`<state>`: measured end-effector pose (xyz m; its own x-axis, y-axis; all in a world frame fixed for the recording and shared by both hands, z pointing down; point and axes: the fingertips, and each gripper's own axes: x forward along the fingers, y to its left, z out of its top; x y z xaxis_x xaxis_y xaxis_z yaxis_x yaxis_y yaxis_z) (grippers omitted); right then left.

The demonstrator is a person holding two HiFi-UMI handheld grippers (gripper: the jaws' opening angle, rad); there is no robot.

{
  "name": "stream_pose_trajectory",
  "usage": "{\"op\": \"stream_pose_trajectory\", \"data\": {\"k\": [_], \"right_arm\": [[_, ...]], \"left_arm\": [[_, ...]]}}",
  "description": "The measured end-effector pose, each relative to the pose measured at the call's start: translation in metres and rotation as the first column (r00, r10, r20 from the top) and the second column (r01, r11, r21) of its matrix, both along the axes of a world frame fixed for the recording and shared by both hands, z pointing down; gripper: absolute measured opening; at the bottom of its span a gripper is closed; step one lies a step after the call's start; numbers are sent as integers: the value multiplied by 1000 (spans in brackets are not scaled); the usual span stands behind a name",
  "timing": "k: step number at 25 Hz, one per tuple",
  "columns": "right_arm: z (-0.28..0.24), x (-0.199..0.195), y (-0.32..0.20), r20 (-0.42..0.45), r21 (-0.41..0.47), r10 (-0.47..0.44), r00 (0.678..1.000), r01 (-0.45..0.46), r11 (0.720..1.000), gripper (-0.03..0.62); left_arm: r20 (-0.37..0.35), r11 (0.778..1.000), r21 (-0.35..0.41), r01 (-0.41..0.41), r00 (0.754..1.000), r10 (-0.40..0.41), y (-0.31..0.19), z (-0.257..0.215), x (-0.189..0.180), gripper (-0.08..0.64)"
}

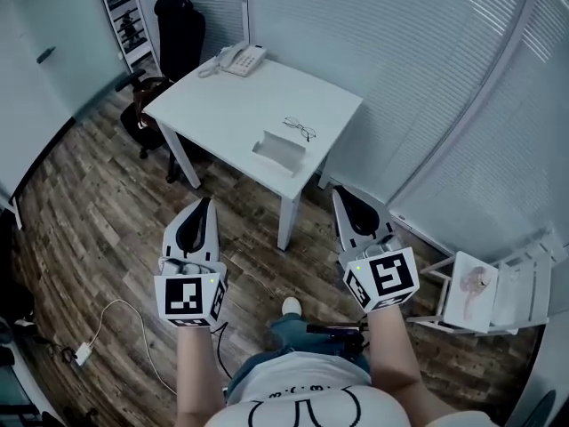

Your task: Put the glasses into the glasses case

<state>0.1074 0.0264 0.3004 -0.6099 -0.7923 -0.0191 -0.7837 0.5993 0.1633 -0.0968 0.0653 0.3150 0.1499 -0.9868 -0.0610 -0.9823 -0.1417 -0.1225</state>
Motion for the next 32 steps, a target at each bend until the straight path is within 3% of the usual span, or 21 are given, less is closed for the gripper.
{"op": "stream_pose_trajectory", "data": {"k": [6, 17, 18, 20, 21, 27, 32], "right_arm": [[5, 3, -98, -13, -5, -8, 1000, 7, 1000, 11], [30, -7, -202, -9, -79, 27, 1000, -27, 997, 14], [33, -11, -214, -5, -90, 27, 1000, -27, 996, 26], [40, -19, -239, -7, -126, 13, 1000, -13, 992, 174], [44, -24, -251, -19, -144, 5, 1000, -8, 990, 218], [66, -45, -318, -113, -193, 0, 994, -22, 981, 219], [120, -58, -360, -211, -302, -83, 974, 16, 953, 195]], "left_arm": [[-11, 1000, -11, 17, 1000, -17, -94, 7, 3, 17], [-31, 997, -72, -17, 999, 15, -204, 34, -11, 17], [-33, 997, -76, -22, 999, 20, -216, 35, -15, 17], [-32, 996, -85, -37, 999, 35, -241, 38, -21, 17], [-31, 995, -91, -45, 999, 43, -253, 40, -24, 17], [-41, 990, -123, -72, 997, 68, -327, 49, -48, 17], [-53, 981, -169, -99, 994, 91, -373, 70, -58, 17]]}}
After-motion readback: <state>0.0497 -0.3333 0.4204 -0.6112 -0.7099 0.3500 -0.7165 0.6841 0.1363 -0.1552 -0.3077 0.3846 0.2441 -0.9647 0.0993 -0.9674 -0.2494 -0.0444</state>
